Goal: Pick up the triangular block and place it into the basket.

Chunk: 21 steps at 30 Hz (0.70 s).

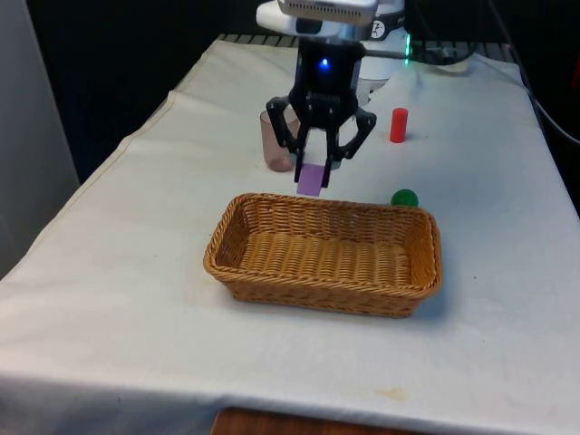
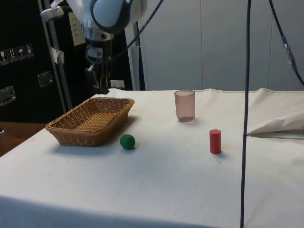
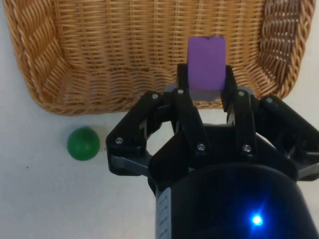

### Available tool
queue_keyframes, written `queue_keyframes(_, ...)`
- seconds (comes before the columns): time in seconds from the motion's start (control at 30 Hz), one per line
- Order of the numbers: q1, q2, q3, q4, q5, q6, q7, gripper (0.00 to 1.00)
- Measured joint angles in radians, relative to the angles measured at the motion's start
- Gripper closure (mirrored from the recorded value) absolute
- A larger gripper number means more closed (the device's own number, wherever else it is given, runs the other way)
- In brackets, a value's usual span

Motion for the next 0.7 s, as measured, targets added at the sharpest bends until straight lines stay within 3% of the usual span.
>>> queue_keyframes(0.7,0.001,0.133,0.018,0.007,0.033,0.146,0.021,0.66)
